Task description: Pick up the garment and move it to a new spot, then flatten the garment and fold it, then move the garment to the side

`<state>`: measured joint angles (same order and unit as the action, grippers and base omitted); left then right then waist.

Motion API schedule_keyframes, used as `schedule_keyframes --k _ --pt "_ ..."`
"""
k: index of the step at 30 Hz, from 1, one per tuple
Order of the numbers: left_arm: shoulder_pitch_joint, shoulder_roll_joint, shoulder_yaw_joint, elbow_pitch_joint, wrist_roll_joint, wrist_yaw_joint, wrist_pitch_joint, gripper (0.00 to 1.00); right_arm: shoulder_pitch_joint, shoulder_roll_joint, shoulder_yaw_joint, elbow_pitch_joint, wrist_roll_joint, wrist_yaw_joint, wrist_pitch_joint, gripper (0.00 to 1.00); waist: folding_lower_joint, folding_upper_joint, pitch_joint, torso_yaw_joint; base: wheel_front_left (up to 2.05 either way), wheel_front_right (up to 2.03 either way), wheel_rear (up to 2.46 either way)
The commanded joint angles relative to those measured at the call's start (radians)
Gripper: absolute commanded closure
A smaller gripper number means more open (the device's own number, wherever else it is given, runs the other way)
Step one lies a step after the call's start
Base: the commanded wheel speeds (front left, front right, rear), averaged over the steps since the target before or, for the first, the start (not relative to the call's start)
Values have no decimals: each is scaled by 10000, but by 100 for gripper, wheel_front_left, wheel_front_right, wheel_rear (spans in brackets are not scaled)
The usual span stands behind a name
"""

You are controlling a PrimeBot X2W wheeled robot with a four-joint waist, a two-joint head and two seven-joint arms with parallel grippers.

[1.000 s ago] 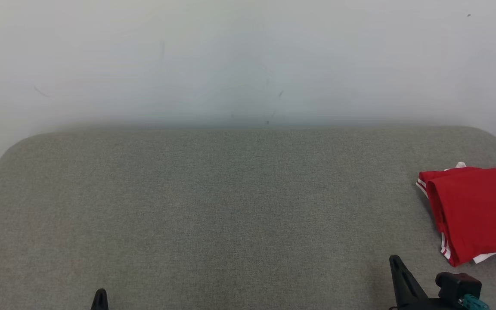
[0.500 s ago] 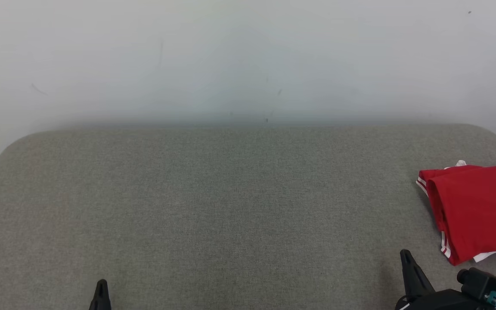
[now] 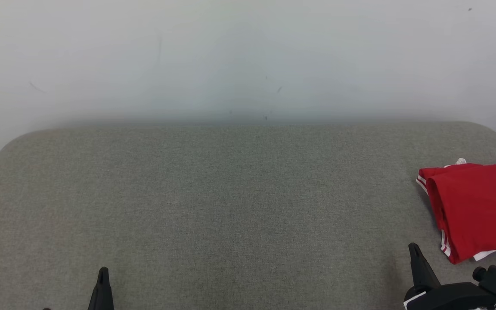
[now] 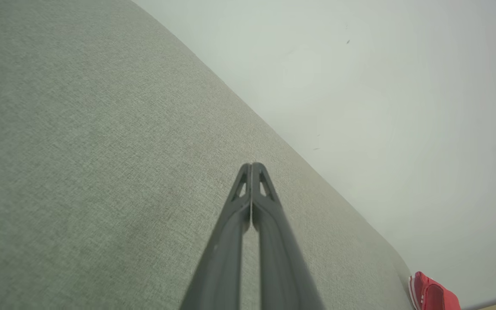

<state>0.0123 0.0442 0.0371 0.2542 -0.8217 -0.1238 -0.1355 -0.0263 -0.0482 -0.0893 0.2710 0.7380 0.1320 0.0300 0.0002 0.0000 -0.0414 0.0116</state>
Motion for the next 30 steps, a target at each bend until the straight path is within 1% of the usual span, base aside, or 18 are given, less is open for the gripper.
schedule_keyframes --k 1,30 --pt "-271 44 -4 -50 -279 -33 43 100 -322 -19 -73 -142 249 -8 49 100 -1 0 3 -1 0 0 0" --pt "-1128 62 -157 303 -3575 -62 820 100 -682 -24 -672 -86 3807 -13 679 100 -1 0 156 -40 0 0 0"
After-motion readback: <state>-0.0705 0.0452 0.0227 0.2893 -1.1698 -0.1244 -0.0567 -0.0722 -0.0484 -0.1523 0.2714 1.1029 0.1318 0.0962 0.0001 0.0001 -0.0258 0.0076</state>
